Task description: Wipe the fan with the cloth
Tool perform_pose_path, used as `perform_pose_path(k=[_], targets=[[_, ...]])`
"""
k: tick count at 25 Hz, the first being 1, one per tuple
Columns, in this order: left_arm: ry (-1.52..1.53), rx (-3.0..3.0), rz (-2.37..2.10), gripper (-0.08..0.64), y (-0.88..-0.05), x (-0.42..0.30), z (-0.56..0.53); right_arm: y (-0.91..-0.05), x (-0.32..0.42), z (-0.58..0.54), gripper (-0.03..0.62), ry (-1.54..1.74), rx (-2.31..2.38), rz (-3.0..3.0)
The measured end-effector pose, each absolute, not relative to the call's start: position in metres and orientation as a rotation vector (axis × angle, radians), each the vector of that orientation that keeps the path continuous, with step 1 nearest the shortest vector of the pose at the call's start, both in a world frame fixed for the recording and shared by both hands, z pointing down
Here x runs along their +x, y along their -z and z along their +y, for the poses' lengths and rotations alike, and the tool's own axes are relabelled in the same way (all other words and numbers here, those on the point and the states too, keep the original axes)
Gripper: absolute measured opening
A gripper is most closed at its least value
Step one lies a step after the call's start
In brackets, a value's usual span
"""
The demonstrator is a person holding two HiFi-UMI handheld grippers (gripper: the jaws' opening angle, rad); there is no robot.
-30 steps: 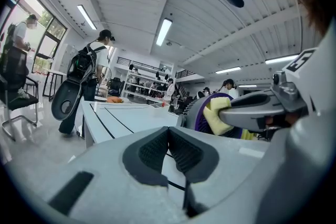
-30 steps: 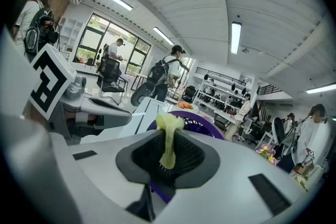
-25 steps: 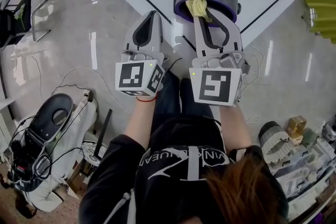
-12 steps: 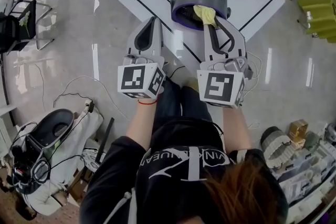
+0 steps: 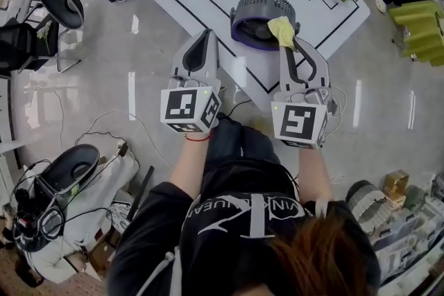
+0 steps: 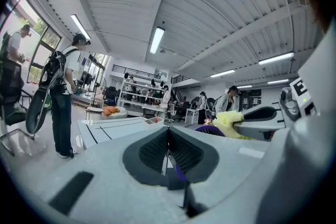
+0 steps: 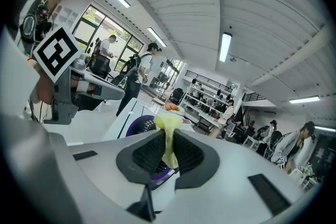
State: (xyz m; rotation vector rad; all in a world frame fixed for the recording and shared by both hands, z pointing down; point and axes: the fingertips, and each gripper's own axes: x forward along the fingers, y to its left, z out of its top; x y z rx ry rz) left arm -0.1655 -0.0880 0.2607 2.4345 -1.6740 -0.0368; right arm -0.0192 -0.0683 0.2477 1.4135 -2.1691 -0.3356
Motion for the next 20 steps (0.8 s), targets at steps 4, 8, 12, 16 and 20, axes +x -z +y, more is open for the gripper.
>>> perform_pose_path(k=[4,8,12,16,20], targets=[[-0.017,2.472,-1.700,0.009,-0.245,-0.167,-0.087,-0.239,-0.011,-0.065,0.048,0.253,1.457,-2.234],[-0.070,2.498,-1.728,0.009,-0.232,-0.171,-0.086,-0.230,-0.003,-0.068,0.046,0.166,1.509,-2.290],[-0.081,2.513,-1.735,0.009,-0.219,-0.174,-0.083,-0.220,0.003,-0.067,0.046,0.111,1.532,-2.333],[-0.078,2.542,-1.718,0.009,-0.208,-0.169,-0.081,-0.214,0.012,-0.067,0.046,0.091,1.538,-2.350],[-0.088,2.571,-1.686,0.009,-0.204,-0.164,-0.075,-0.208,0.018,-0.064,0.046,0.073,1.538,-2.365]])
